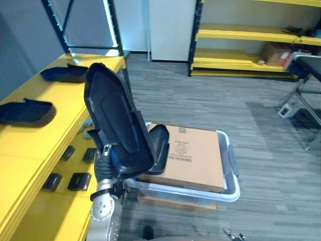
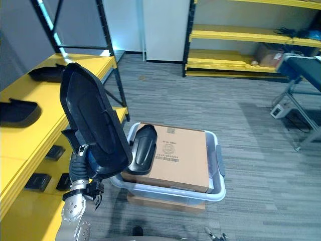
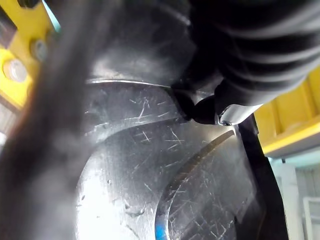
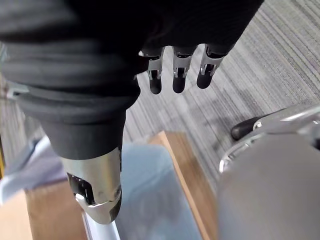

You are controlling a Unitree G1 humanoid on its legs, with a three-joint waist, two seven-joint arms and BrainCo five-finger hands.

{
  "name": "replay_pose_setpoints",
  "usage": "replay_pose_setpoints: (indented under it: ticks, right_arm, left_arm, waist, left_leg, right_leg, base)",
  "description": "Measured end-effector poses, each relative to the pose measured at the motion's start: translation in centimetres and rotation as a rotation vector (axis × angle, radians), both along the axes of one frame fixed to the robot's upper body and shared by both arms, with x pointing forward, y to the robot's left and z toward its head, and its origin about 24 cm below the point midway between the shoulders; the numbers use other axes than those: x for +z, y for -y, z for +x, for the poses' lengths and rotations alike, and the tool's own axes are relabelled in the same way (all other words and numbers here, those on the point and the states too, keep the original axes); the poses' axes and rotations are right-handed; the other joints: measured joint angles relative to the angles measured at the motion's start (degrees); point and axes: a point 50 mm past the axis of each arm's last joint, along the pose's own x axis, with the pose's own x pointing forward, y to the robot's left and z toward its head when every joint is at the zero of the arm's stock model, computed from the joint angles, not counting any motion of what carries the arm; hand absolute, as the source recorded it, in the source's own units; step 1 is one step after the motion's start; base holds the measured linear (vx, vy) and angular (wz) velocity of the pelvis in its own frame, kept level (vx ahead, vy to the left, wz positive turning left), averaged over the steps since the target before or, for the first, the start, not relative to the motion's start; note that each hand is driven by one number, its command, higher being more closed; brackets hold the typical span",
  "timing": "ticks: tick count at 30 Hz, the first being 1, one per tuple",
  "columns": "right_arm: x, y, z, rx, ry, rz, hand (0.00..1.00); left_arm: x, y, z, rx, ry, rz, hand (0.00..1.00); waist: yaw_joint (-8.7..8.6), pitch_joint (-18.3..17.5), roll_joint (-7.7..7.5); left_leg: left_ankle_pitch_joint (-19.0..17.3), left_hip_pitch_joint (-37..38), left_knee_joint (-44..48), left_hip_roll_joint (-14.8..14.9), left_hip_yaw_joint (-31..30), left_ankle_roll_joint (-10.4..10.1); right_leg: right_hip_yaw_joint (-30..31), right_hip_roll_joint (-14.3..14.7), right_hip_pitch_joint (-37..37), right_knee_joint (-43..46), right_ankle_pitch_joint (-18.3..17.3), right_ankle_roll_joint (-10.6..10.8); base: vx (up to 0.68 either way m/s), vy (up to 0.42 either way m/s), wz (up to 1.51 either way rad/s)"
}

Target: Walk over and take plastic housings, then place them on the shelf

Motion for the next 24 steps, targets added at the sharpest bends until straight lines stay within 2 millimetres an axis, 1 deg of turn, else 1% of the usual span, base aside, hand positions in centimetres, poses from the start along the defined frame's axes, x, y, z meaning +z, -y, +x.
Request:
replay_pose_setpoints:
  ticks: [1,2,3,4,5,6,7,8,9,10,11,12,13,14,15,16,17,18,19,20,21,22,23,24]
  right_arm:
    - [0.2,0.2,0.4,0.016,0.014,-0.014,0.0]
    - [0.3,0.2,0.6,0.022,0.02,-0.021,0.0]
    - [0.5,0.3,1.2,0.041,0.034,-0.033,0.0]
    - [0.6,0.3,1.7,0.05,0.043,-0.038,0.0]
    - [0.8,0.2,2.5,0.087,0.065,-0.05,0.0]
    - [1.0,-0.2,3.1,0.123,0.083,-0.051,0.0]
    - [1.1,-0.3,3.4,0.133,0.088,-0.051,0.0]
    - [1.3,-0.8,4.5,0.161,0.117,-0.042,0.0]
    - [1.5,-1.3,5.7,0.181,0.144,-0.035,0.0]
    - [1.6,-1.3,6.2,0.185,0.153,-0.034,0.0]
    - [1.7,-1.9,6.9,0.191,0.164,-0.023,0.0]
    - [1.8,-2.3,7.2,0.199,0.168,-0.016,0.0]
    - [1.8,-2.3,7.2,0.206,0.167,-0.016,0.0]
    - [1.7,-2.5,7.2,0.209,0.16,-0.011,0.0]
    - [1.5,-2.8,6.7,0.205,0.144,0.003,0.0]
    - [1.4,-3.0,6.7,0.206,0.14,0.012,0.0]
    - [1.4,-3.0,6.6,0.207,0.136,0.012,0.0]
    - [1.4,-2.8,6.7,0.21,0.135,0.008,0.0]
    - [1.4,-2.6,6.8,0.215,0.137,0.001,0.0]
    - [1.5,-2.6,6.9,0.214,0.139,0.0,0.0]
    - [1.5,-2.4,6.9,0.215,0.14,-0.008,0.0]
    - [1.5,-2.2,6.8,0.215,0.137,-0.012,0.0]
    - [1.5,-2.2,6.7,0.214,0.136,-0.013,0.0]
    - [1.6,-2.2,6.7,0.214,0.139,-0.015,0.0]
  left_arm:
    - [0.3,0.2,0.0,-0.007,0.014,-0.009,1.0]
    - [0.3,0.4,0.1,-0.009,0.019,-0.014,1.0]
    - [0.4,0.4,0.2,-0.009,0.025,-0.019,1.0]
    - [0.4,0.5,0.2,-0.008,0.026,-0.026,1.0]
    - [0.4,0.8,0.3,-0.012,0.027,-0.037,1.0]
    - [0.5,1.3,0.6,-0.034,0.037,-0.042,1.0]
    - [0.5,1.6,0.7,-0.047,0.04,-0.046,1.0]
    - [0.8,1.9,0.9,-0.063,0.059,-0.049,1.0]
    - [1.1,2.4,1.2,-0.09,0.084,-0.055,1.0]
    - [1.2,2.6,1.5,-0.104,0.09,-0.061,1.0]
    - [1.0,3.3,2.1,-0.141,0.09,-0.065,1.0]
    - [0.7,3.8,2.7,-0.177,0.078,-0.062,1.0]
    - [0.5,4.3,2.9,-0.195,0.07,-0.065,1.0]
    - [0.1,4.9,3.1,-0.222,0.053,-0.068,1.0]
    - [-0.3,5.8,3.4,-0.264,0.036,-0.069,1.0]
    - [-0.5,5.9,3.6,-0.275,0.024,-0.059,1.0]
    - [-0.9,5.8,3.8,-0.281,0.007,-0.042,1.0]
    - [-1.0,5.8,3.9,-0.281,0.001,-0.033,1.0]
    - [-1.3,5.5,3.9,-0.278,-0.012,-0.012,1.0]
    - [-1.4,5.5,3.9,-0.281,-0.015,-0.006,1.0]
    - [-1.5,5.7,4.0,-0.289,-0.02,-0.003,1.0]
    - [-1.6,5.9,4.0,-0.299,-0.023,-0.004,1.0]
    - [-1.5,6.1,4.0,-0.307,-0.021,-0.005,1.0]
    - [-1.4,6.5,4.0,-0.323,-0.015,-0.005,1.0]
  waist:
    - [0.64,0.3,0.29]
    - [1.17,0.7,0.17]
    - [1.36,2.0,-0.46]
    - [1.4,2.2,0.36]
    - [1.11,2.5,1.0]
    - [1.12,2.6,1.53]
    - [1.32,2.4,1.45]
    - [1.34,2.4,1.37]
    - [1.47,2.3,1.33]
    - [1.53,2.3,1.37]
    - [1.51,2.2,1.08]
    - [1.22,2.1,0.75]
    - [1.18,2.1,0.8]
    - [0.97,2.2,0.75]
    - [-0.02,2.2,0.46]
    - [-0.47,2.2,0.2]
    - [-0.91,2.1,0.05]
    - [-1.22,2.1,-0.02]
    - [-1.99,1.9,-0.22]
    - [-2.01,1.9,-0.24]
    - [-2.45,1.9,-0.2]
    - [-3.02,2.0,-0.18]
    - [-3.16,2.0,-0.2]
    - [-3.14,1.9,-0.27]
  left_leg:
    - [-1.1,-1.9,0.2,-0.2,0.6,0.7]
    - [-2.3,-2.7,0.2,-0.3,2.8,1.3]
    - [-4.1,-4.6,3.2,1.3,11.2,4.0]
    - [-4.8,-5.2,5.4,2.9,16.8,5.0]
    - [-5.6,-4.9,8.4,7.1,29.1,6.0]
    - [-6.1,-3.4,9.5,9.0,39.0,6.9]
    - [-6.9,-2.8,9.5,8.8,41.4,7.7]
    - [-8.4,-2.5,10.1,8.5,44.4,7.8]
    - [-9.1,-3.2,10.2,6.8,43.8,8.1]
    - [-9.5,-3.6,10.2,5.9,42.9,8.1]
    - [-10.9,-3.6,10.4,4.2,42.6,7.7]
    - [-12.7,-3.4,12.1,3.2,42.7,8.0]
    - [-13.6,-3.4,13.2,2.9,41.9,8.6]
    - [-14.6,-2.8,14.4,2.0,40.0,9.6]
    - [-15.9,-1.2,14.9,1.3,37.8,9.2]
    - [-16.2,0.2,14.1,0.8,36.1,8.8]
    - [-16.1,2.3,12.4,0.3,34.7,8.7]
    - [-16.1,3.3,11.6,0.1,34.2,8.7]
    - [-15.5,5.1,10.8,-0.6,33.3,9.5]
    - [-15.5,5.6,10.8,-0.9,32.6,9.6]
    - [-15.4,6.9,11.0,-1.4,30.7,9.6]
    - [-15.5,7.7,11.8,-1.6,28.5,9.5]
    - [-15.6,8.0,12.2,-1.6,27.3,9.2]
    - [-15.8,8.9,12.3,-1.7,25.4,9.0]
  right_leg:
    - [-5.5,-1.4,0.1,1.0,-0.6,0.2]
    - [-8.1,-2.5,0.8,1.0,-0.6,0.2]
    - [-13.0,-4.7,2.0,1.7,-1.2,0.5]
    - [-15.5,-5.2,3.0,2.2,-1.3,0.6]
    - [-20.1,-5.8,5.2,3.7,-2.2,1.9]
    - [-23.9,-7.3,7.6,5.6,-3.1,3.1]
    - [-25.1,-8.1,8.6,5.9,-3.0,3.0]
    - [-26.5,-8.7,10.0,5.1,-2.6,2.7]
    - [-27.8,-8.8,11.1,3.2,-2.8,2.5]
    - [-28.4,-8.9,11.5,2.5,-3.0,2.4]
    - [-29.7,-9.8,12.5,2.2,-3.1,1.9]
    - [-31.2,-11.2,13.9,3.8,-3.5,-0.9]
    - [-30.1,-12.4,13.9,6.8,-3.4,-2.9]
    - [-26.4,-14.8,12.9,13.2,-2.6,-7.9]
    - [-14.8,-15.7,9.1,21.7,-2.9,-10.0]
    - [-5.5,-13.4,5.4,25.5,-4.6,-7.7]
    - [2.8,-10.4,0.3,28.4,-6.6,-5.0]
    - [4.8,-9.3,-1.8,28.7,-7.3,-4.5]
    - [7.4,-7.8,-6.0,27.0,-8.2,-3.9]
    - [8.3,-7.2,-7.6,25.7,-8.6,-3.7]
    - [11.1,-5.3,-10.1,22.1,-8.8,-3.3]
    - [14.6,-3.3,-11.4,18.2,-8.5,-2.7]
    - [16.3,-2.4,-11.9,16.5,-8.2,-2.3]
    - [19.7,-1.2,-13.1,13.6,-7.2,-1.4]
  base:
    - [0.0,0.025,2.26]
    - [0.02,0.065,2.27]
    - [0.04,0.065,1.77]
    - [0.07,0.082,2.14]
    - [0.12,0.049,2.06]
    - [0.12,0.058,1.95]
    - [0.19,0.109,1.59]
    - [0.18,0.136,1.15]
    - [0.16,0.122,0.97]
    - [0.13,0.133,0.84]
    - [0.16,0.154,0.85]
    - [0.21,0.183,0.87]
    - [0.17,0.134,0.8]
    - [0.24,0.198,0.77]
    - [0.25,0.197,0.86]
    - [0.31,0.207,0.86]
    - [0.21,0.109,0.58]
    - [0.33,0.133,0.58]
    - [0.28,0.088,0.44]
    - [0.34,0.071,0.65]
    - [0.28,0.009,0.85]
    - [0.27,-0.01,0.99]
    - [0.24,-0.032,1.18]
    - [0.17,-0.032,0.95]
